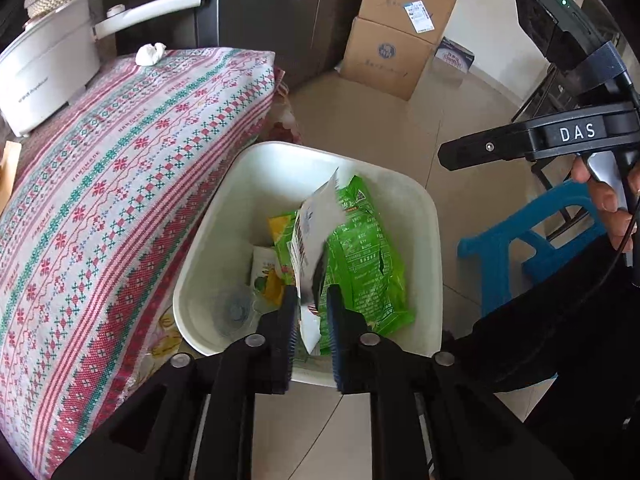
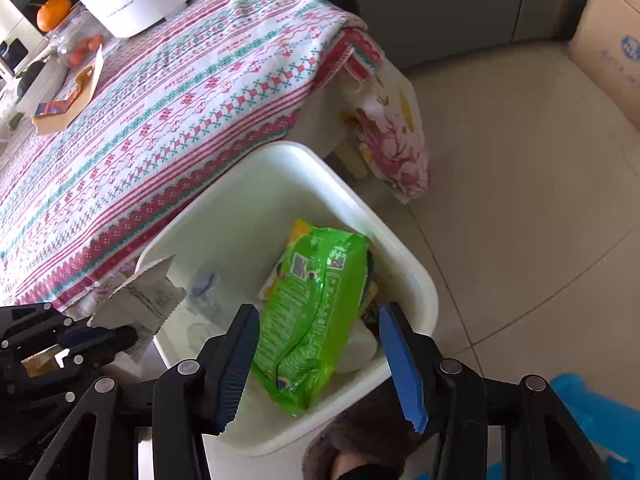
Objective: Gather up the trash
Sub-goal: 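Open the right tool to drop the green bag into the bin, then open the left tool to drop the white pecan packet into the bin, then move both tools back from the bin toward the table, then grasp the brown paper carton with orange print with the left tool, then grasp the crumpled white tissue with the right tool while the left holds the carton, then carry the carton and the tissue to the white bin with both tools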
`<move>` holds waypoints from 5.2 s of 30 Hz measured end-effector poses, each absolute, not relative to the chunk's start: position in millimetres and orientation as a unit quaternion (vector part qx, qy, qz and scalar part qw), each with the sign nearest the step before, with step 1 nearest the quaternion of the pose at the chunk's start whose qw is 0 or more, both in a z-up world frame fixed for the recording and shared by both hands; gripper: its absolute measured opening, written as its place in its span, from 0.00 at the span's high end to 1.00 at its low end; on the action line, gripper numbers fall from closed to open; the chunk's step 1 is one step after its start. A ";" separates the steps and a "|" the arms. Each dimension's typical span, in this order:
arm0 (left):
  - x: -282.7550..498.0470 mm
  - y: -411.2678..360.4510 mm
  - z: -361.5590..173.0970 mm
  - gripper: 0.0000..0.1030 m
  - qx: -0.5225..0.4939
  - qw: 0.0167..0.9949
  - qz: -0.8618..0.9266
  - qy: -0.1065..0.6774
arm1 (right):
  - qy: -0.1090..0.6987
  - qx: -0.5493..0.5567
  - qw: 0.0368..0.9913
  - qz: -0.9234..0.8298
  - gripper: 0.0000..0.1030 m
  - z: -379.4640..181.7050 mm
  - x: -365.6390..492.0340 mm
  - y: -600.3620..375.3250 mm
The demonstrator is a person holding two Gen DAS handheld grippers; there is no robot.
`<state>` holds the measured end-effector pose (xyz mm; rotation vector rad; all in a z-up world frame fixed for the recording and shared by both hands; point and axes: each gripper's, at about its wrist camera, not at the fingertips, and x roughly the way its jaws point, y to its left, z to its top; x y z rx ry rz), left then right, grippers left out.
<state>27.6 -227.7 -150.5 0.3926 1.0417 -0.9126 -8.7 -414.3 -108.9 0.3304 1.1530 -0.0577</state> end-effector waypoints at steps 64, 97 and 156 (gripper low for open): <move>277.0 51.7 -91.4 0.12 -0.074 0.900 -0.083 0.421 | 0.490 0.055 0.868 -0.054 0.23 -65.6 145.3 -349.0; 331.9 90.1 -123.6 0.99 -0.151 0.875 -0.099 0.450 | 0.425 0.130 0.890 -0.099 0.26 -124.0 366.9 -395.3; 38.1 -126.1 -67.9 1.00 0.060 0.834 -0.374 0.401 | 0.426 0.115 0.897 0.005 0.69 -45.4 21.3 -361.7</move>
